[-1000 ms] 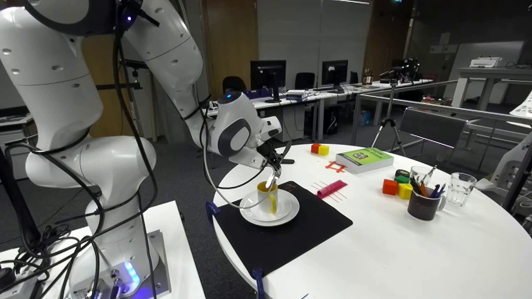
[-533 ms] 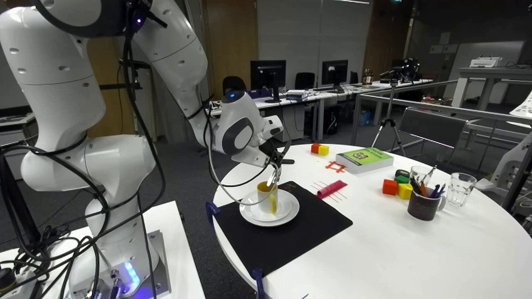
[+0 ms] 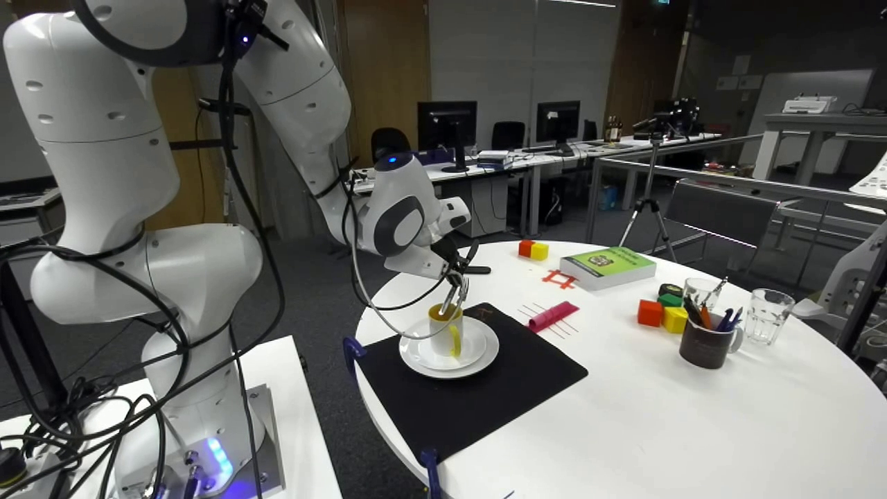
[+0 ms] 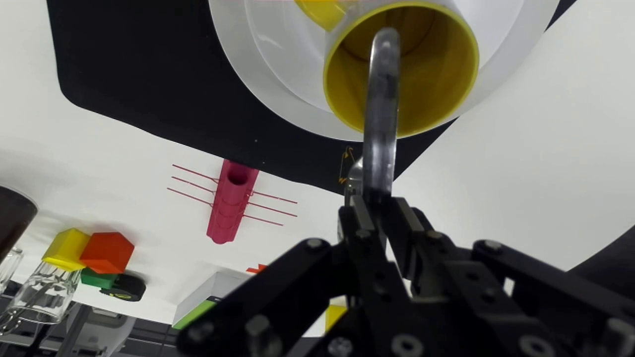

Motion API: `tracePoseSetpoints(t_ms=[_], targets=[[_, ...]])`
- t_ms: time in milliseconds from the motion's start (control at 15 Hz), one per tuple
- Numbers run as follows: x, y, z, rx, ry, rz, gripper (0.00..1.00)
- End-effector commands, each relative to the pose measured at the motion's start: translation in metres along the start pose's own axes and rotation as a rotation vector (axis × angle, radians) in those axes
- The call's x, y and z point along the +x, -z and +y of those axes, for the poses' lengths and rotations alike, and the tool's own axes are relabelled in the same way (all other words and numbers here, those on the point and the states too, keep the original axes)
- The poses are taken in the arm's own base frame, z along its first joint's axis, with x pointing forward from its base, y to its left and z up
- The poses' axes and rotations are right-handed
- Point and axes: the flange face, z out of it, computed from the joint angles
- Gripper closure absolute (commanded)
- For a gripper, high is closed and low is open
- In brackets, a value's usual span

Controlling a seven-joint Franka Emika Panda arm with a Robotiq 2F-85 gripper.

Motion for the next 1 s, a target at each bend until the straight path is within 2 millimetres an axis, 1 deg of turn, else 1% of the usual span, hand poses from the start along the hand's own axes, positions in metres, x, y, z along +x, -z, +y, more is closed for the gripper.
tracePoseSetpoints(t_ms=[0,133,200,733,933], targets=[[-0.0002,0.0000,0.0001,0.000,0.000,0.000,0.85],[-0.0003,0.0000,0.0000,0.000,0.000,0.000,0.85],[-0.0003,0.0000,0.0001,0.000,0.000,-0.001,0.96],[0.0075,0.0048,-0.0058,0.007,0.022,0.081,0.96],[0.0074,0.0057,-0.0082,0.004,0.038,0.101,0.96]])
